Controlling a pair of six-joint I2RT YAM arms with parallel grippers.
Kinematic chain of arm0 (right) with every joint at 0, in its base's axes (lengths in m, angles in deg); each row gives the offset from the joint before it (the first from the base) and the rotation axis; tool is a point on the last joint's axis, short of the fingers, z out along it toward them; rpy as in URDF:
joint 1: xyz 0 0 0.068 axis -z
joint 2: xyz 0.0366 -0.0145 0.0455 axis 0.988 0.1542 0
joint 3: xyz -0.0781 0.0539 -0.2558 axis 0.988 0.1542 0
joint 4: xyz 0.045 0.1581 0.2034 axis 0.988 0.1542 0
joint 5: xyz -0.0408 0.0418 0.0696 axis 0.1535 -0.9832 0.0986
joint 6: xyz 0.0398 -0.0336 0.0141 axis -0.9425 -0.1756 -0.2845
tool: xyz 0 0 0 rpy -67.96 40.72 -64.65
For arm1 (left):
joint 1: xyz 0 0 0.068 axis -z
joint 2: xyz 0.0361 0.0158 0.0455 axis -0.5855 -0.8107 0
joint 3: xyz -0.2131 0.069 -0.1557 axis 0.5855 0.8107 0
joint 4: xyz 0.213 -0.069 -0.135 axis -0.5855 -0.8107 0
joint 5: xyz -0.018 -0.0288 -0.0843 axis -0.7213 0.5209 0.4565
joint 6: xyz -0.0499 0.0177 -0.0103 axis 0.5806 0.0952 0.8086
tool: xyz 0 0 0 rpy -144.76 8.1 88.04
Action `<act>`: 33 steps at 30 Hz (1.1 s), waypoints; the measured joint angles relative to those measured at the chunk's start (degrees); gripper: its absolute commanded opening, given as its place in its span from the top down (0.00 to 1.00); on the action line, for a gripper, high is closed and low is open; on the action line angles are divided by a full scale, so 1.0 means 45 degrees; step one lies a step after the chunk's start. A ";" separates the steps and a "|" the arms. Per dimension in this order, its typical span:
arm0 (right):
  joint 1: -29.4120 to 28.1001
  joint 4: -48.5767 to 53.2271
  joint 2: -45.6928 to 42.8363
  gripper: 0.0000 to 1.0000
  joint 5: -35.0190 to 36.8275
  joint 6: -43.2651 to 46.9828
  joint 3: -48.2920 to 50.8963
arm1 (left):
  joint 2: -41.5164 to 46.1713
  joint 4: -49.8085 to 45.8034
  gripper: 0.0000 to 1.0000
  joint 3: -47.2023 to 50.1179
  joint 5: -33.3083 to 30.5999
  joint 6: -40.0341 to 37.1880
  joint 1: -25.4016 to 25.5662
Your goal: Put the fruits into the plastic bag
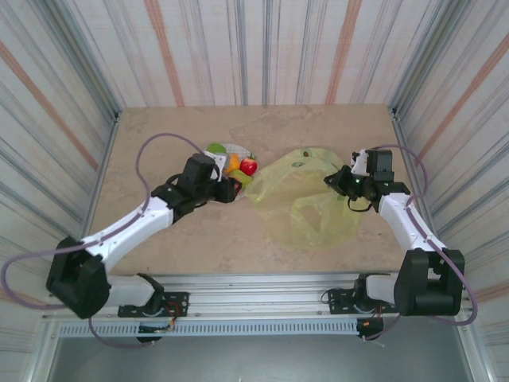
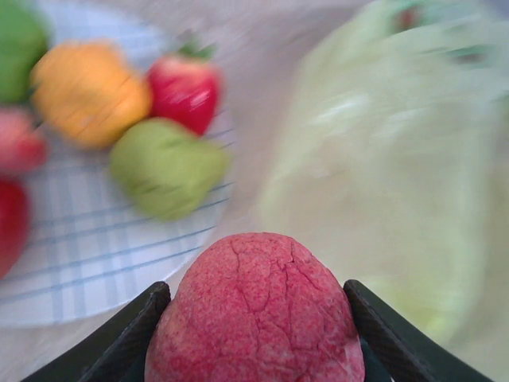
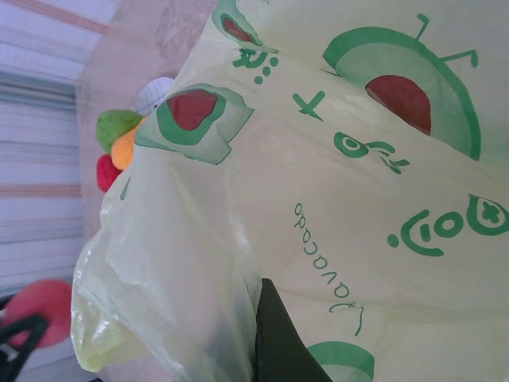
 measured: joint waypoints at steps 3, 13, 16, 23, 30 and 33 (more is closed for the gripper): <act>-0.0034 -0.0053 0.0117 1.00 -0.0049 0.0000 0.0000 | 0.0180 0.0559 0.45 -0.0515 0.0602 -0.1001 0.1413; -0.0175 0.0185 0.0466 1.00 -0.0287 0.0102 -0.0010 | -0.3614 0.0563 0.50 -0.3254 0.2171 -0.3351 0.3473; -0.0175 0.0345 0.0466 1.00 -0.0287 0.0214 -0.0015 | -0.4371 0.0199 0.50 -0.3254 0.2069 -0.3619 0.3468; -0.0160 0.0933 0.0709 1.00 -0.0534 0.0777 -0.0627 | -0.5673 -0.0034 0.51 -0.3254 0.0787 -0.3949 0.3439; -0.0141 0.0816 0.0787 1.00 -0.1292 0.0777 -0.0874 | -0.7033 0.0408 0.48 -0.3774 0.0117 -0.3643 0.3400; -0.0141 0.0155 0.0782 1.00 -0.1676 0.0131 -0.0505 | -0.7529 0.1020 0.46 -0.4129 -0.0199 -0.3201 0.3400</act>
